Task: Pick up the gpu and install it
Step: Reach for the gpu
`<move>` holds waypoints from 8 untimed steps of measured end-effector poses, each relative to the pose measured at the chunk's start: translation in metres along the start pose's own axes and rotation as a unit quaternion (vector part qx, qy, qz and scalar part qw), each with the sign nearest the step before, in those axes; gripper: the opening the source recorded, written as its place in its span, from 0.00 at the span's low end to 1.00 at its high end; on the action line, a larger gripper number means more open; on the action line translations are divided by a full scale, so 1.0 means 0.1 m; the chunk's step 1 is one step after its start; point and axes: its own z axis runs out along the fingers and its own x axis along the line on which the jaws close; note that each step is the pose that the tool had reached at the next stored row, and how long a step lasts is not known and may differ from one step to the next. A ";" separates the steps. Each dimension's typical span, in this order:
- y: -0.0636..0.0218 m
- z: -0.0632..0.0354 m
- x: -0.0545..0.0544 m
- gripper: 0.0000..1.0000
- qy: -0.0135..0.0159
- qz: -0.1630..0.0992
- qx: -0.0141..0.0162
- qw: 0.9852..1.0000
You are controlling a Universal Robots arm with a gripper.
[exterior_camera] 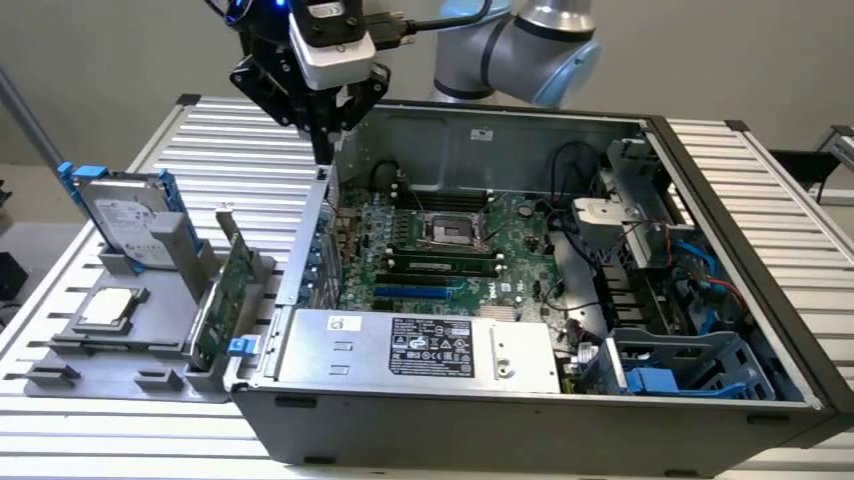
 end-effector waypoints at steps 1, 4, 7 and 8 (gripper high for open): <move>-0.008 0.000 0.04 0.11 0.000 0.000 0.000 1.000; -0.031 0.005 0.18 0.11 0.000 0.000 0.001 1.000; -0.047 0.019 0.32 0.11 0.000 0.000 0.003 1.000; -0.053 0.025 0.36 0.11 0.000 0.000 0.003 1.000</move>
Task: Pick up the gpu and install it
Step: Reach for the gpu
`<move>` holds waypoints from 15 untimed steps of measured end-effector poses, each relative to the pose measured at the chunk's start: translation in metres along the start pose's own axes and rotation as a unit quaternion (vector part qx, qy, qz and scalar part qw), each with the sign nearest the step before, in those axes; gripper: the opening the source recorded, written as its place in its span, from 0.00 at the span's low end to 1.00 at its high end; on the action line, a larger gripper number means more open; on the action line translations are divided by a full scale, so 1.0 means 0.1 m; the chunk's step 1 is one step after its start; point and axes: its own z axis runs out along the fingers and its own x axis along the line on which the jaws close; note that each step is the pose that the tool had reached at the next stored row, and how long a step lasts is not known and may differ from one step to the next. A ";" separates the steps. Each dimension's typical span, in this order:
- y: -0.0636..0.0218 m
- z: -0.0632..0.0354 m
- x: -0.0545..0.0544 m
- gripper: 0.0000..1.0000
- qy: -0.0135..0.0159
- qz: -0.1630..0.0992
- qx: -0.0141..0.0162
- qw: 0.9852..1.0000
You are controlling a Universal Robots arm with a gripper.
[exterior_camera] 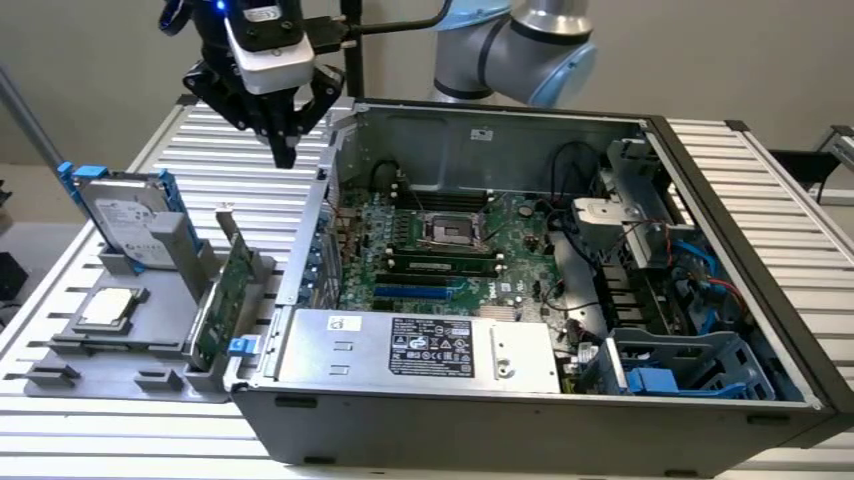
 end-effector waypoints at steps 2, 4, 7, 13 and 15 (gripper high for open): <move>-0.011 0.010 0.09 0.11 0.000 0.000 0.001 1.000; -0.021 0.022 0.18 0.11 0.000 0.000 0.002 1.000; -0.036 0.044 0.32 0.11 0.000 0.000 0.003 1.000; -0.064 0.091 0.59 0.11 0.000 0.000 0.005 1.000; -0.078 0.107 0.68 0.11 0.000 0.000 0.005 1.000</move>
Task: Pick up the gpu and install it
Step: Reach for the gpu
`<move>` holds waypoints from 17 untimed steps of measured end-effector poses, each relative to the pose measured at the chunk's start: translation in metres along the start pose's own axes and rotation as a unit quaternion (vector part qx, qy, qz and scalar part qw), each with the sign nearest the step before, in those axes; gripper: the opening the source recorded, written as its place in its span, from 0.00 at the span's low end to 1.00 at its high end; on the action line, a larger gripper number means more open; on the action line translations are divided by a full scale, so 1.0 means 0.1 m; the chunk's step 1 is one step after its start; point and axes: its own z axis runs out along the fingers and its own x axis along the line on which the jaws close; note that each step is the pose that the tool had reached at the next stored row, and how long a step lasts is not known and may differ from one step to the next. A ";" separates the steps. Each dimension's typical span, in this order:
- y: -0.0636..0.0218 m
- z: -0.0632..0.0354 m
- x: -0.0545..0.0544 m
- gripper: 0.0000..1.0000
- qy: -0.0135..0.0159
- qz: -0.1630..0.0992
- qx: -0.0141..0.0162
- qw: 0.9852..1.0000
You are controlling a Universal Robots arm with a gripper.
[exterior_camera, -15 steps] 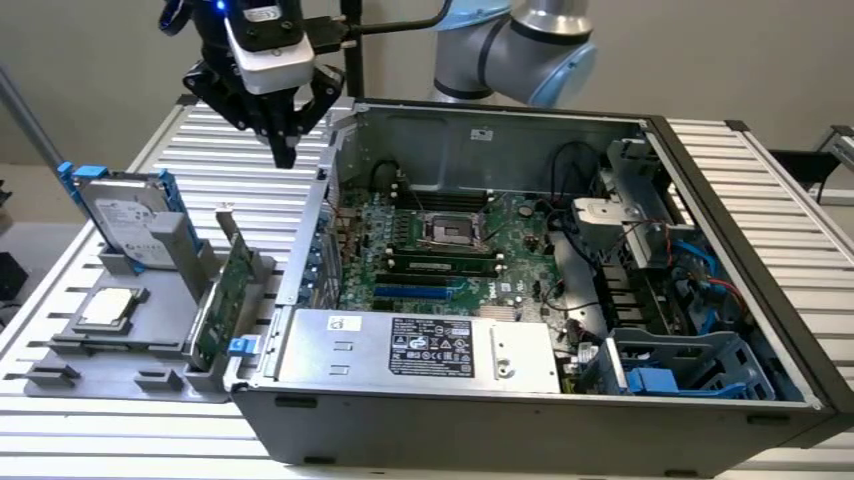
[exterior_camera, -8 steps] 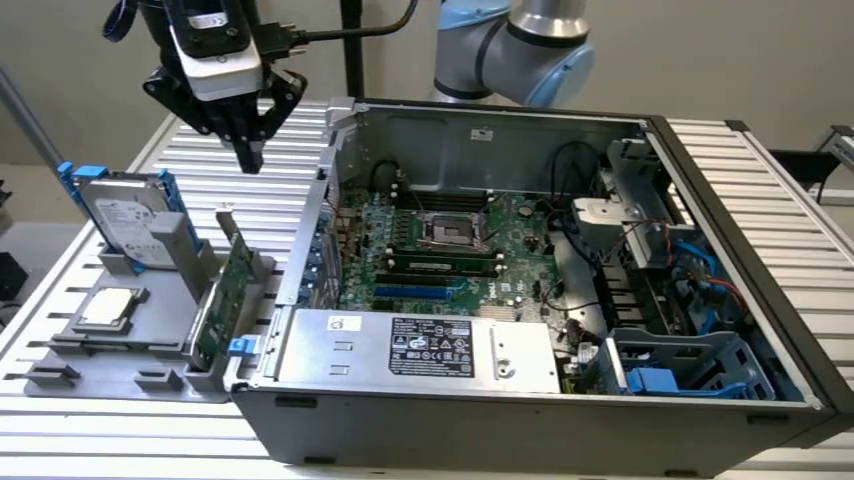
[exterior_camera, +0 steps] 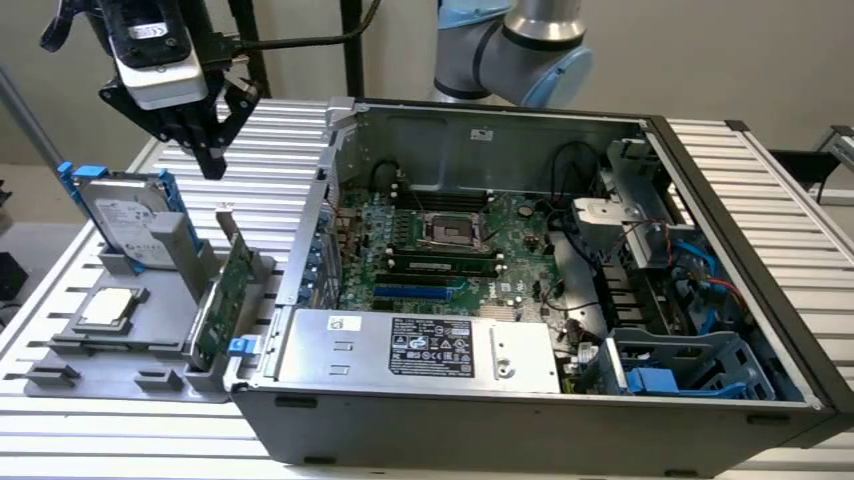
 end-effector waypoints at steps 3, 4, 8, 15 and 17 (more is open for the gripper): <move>-0.060 0.016 0.09 0.11 0.000 0.000 0.000 1.000; -0.094 0.020 0.10 0.11 0.000 0.000 0.000 1.000; -0.249 0.039 0.13 0.11 0.000 0.000 0.000 1.000; -0.372 0.098 0.20 0.11 0.000 0.000 0.002 1.000; -0.372 0.098 0.20 0.11 0.000 0.000 0.002 1.000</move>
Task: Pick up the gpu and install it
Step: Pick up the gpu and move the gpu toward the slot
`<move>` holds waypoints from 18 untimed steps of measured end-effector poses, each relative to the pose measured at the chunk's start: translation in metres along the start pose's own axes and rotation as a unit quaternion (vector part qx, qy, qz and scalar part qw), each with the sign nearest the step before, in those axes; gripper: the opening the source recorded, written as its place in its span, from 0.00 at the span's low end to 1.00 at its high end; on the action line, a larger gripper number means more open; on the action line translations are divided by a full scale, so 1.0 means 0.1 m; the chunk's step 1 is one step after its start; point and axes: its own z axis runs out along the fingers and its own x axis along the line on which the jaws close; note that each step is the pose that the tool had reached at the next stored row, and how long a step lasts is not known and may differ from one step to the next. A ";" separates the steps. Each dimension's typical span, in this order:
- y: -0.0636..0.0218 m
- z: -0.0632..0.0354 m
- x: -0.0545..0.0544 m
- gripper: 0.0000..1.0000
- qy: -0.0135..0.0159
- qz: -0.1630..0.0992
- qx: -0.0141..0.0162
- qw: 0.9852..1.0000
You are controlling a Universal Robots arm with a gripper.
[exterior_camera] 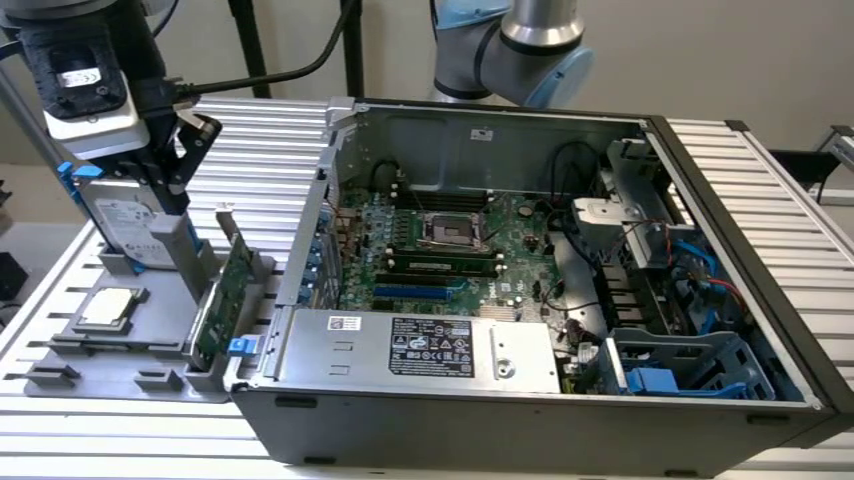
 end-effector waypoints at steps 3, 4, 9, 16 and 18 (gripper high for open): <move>0.000 0.000 0.00 0.11 0.000 0.000 0.000 1.000; 0.000 0.000 0.00 0.11 0.000 0.000 0.000 1.000; 0.000 0.000 0.00 0.11 0.000 0.000 0.000 1.000; 0.000 0.000 0.00 0.30 0.000 0.000 0.000 1.000; 0.000 0.000 0.00 0.36 0.000 0.000 0.000 1.000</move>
